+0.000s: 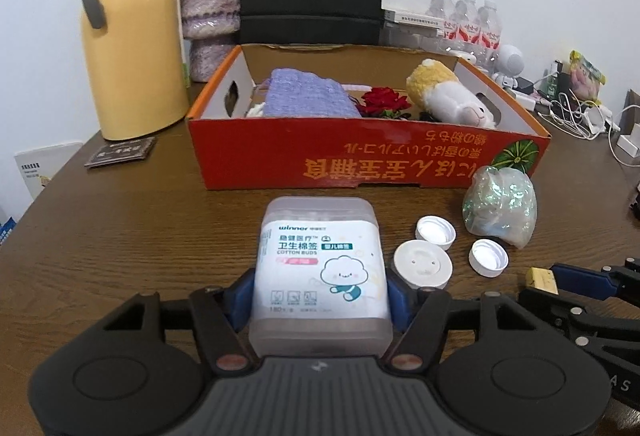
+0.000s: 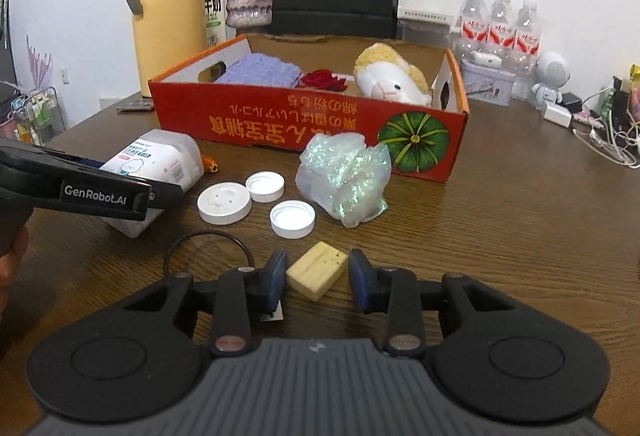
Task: Organize objects
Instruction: 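Grasp the white cotton-swab box with the left gripper while the right gripper grasps the wooden block, then lower the cotton-swab box into the box with the left gripper while the right gripper drops the block in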
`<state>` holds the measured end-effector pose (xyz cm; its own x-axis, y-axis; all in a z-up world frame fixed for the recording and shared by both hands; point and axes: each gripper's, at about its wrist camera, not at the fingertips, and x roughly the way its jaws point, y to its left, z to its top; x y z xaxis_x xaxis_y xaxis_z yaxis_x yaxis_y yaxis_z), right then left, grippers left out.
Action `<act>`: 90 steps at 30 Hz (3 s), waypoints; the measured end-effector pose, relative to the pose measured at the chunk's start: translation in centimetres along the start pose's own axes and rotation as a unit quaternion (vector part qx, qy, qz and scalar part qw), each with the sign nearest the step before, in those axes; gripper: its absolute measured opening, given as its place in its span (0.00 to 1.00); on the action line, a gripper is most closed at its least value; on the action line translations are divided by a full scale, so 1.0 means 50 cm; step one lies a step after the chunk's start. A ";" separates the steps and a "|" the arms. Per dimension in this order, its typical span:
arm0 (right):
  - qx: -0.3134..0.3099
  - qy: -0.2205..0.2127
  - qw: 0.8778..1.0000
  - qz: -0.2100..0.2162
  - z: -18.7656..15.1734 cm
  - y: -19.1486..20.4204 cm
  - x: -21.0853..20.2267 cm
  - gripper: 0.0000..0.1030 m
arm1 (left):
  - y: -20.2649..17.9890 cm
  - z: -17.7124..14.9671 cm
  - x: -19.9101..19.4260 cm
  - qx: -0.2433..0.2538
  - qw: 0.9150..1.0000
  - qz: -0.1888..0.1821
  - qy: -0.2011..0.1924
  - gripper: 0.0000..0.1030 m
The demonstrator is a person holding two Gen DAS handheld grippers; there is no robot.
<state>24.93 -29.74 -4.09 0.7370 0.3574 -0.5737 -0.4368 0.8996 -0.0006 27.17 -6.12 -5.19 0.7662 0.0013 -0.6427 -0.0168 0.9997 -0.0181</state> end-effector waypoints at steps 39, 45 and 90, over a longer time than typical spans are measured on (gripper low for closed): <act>-0.002 -0.105 0.994 0.011 0.153 0.040 0.017 0.33 | 0.031 0.159 -0.056 -0.012 0.993 -0.008 -0.118 0.61; -0.010 -0.117 0.993 0.010 0.189 0.035 0.067 0.33 | 0.041 0.198 -0.012 -0.022 0.991 -0.006 -0.132 0.61; -0.060 -0.147 0.987 -0.018 0.258 -0.005 0.232 0.97 | 0.028 0.297 0.187 -0.002 0.989 0.023 -0.146 0.98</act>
<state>40.25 -22.58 -0.20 0.8630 0.3993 -0.3096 -0.4527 0.8831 -0.1229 43.87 -4.35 0.16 0.9175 0.0545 -0.3941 -0.0585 0.9983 0.0021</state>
